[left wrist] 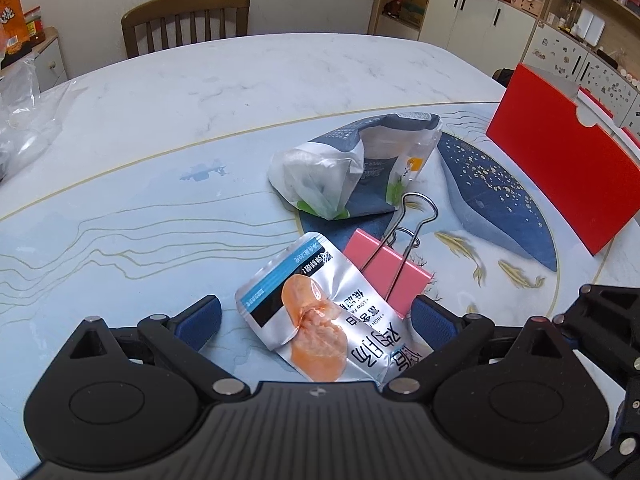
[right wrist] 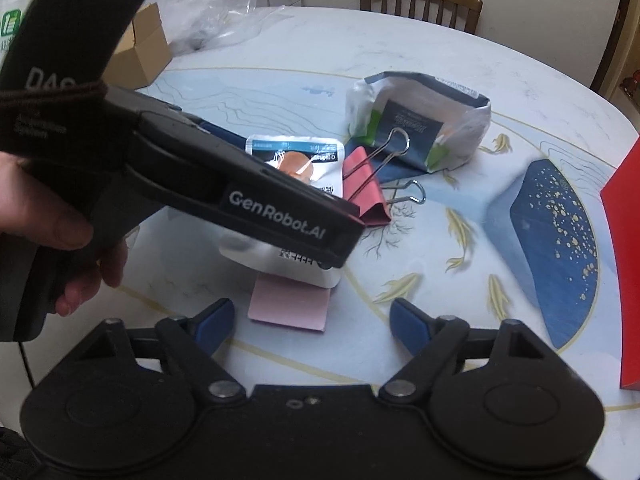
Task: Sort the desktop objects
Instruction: 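Grasp the silver sausage packet with the left tool while the right tool grasps the pink note pad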
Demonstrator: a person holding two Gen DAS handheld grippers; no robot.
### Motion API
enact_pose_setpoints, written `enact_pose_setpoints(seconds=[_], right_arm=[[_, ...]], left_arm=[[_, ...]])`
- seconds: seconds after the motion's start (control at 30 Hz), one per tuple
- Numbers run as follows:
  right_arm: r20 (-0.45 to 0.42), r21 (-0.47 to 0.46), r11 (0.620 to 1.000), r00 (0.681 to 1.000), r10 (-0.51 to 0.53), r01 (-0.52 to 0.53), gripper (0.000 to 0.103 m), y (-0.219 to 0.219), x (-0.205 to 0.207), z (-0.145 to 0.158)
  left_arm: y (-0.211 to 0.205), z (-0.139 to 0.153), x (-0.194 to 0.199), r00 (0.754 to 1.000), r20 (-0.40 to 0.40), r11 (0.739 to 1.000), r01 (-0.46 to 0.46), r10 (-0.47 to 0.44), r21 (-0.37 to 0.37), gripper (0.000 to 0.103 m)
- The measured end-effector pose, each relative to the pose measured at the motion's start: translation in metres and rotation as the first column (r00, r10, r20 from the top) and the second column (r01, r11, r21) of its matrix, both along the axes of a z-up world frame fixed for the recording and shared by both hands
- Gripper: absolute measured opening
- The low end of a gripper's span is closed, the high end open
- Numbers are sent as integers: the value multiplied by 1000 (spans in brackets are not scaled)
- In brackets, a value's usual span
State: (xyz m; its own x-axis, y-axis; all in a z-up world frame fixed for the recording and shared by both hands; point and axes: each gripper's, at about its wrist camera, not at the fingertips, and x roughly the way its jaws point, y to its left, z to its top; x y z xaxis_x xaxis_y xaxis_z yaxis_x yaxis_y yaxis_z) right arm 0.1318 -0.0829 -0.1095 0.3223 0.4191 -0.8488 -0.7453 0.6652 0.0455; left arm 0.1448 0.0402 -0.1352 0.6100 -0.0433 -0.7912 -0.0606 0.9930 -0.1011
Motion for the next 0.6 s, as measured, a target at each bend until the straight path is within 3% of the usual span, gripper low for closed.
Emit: enact_pose_setpoints(seconds=[0.1,0.23,0.4,0.53,0.6], right_arm=[[16,-7,1000,1000,3,-3,85,2,0,-1],[31,-17,1000,1000,-5,5,83,7,-4,-2],[38,-7,1000,999,-1,1,77,10,-7,-1],[48,7,1000,999,-2,1,55,9,-7,1],[47,9,1000,999,2,-3,49,9,-7,2]], left_arm=[[-6,0,-2,1000,7,1000,23,-23,14,100],[-18,-3,-4,999,6,994,51,-51,92,96],[-21,-3,-5,998,12,992,52,-54,112,90],[-21,-2,-7,999,25,993,41,-44,109,80],[-21,-1,-7,999,28,994,40,-44,106,78]])
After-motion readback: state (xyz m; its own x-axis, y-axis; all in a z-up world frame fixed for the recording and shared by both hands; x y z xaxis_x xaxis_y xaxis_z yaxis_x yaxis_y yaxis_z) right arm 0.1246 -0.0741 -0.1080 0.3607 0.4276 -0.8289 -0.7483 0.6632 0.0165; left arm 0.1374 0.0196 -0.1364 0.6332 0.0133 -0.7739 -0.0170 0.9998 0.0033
